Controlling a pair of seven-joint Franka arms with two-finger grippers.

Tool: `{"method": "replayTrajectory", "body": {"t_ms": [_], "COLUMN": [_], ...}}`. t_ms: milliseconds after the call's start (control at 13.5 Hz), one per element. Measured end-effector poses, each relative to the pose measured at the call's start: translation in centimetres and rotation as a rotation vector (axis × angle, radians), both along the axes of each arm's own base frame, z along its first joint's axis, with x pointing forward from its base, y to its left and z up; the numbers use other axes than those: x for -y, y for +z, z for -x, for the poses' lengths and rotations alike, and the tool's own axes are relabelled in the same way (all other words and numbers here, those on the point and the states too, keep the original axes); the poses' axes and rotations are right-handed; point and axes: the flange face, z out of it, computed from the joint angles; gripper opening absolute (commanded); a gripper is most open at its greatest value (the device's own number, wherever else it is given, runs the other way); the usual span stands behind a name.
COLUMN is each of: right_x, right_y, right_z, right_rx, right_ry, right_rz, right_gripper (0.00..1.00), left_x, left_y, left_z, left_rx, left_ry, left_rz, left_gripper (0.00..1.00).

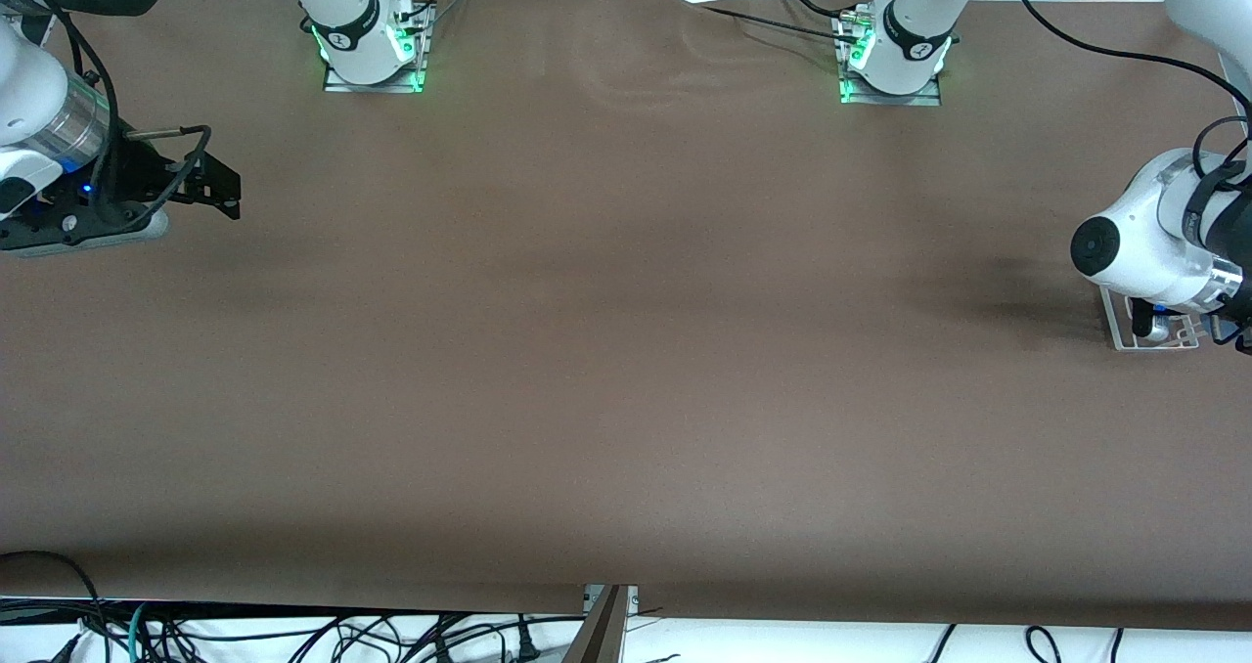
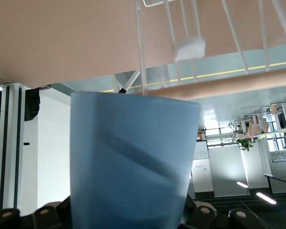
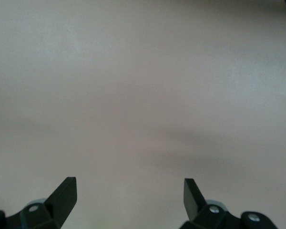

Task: Transfer cup to left arm and place on rack
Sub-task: 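Lower the cup onto the rack prongs with the left gripper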

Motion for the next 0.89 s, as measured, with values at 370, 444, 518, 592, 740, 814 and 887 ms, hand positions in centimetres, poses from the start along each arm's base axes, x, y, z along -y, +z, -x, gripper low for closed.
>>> {"method": "replayTrajectory", "body": {"t_ms": [370,444,518,592,740,814,887], "right_x": [0.3,0.7,0.9,0.9,0.9,0.9,0.9], "right_y": [0.0,0.0,0.0,0.0,-0.1,-0.1,-0.1], "right_z": [0.1,0.1,0.1,0.1,0.1,0.1,0.1], "right_rx": [-0.025,-0.025,-0.026,-0.026,-0.026,-0.026,-0.027], "right_ry": [-0.096,-0.104,-0.108,-0.108,-0.107,-0.107,-0.107], "right_rz": [-0.077,-0.080,-0.080,-0.080,-0.080,-0.080,-0.080], "right_gripper": [0.99,0.99,0.99,0.99,0.99,0.99,0.99], "left_x": [0.4,0.4,0.4,0.4,0.4,0.4,0.4], "left_y": [-2.0,-2.3,-2.4,-2.4,-2.4,-2.4,-2.4], "left_z": [1.1,1.4,1.4,1.4,1.5,1.5,1.4], "left_rx": [0.024,0.024,0.029,0.035,0.043,0.044,0.042], "left_ry": [0.017,0.019,0.019,0.020,0.023,0.023,0.018], "left_rz": [0.026,0.029,0.027,0.027,0.027,0.027,0.023], "left_gripper": [0.00,0.00,0.00,0.00,0.00,0.00,0.00]}}
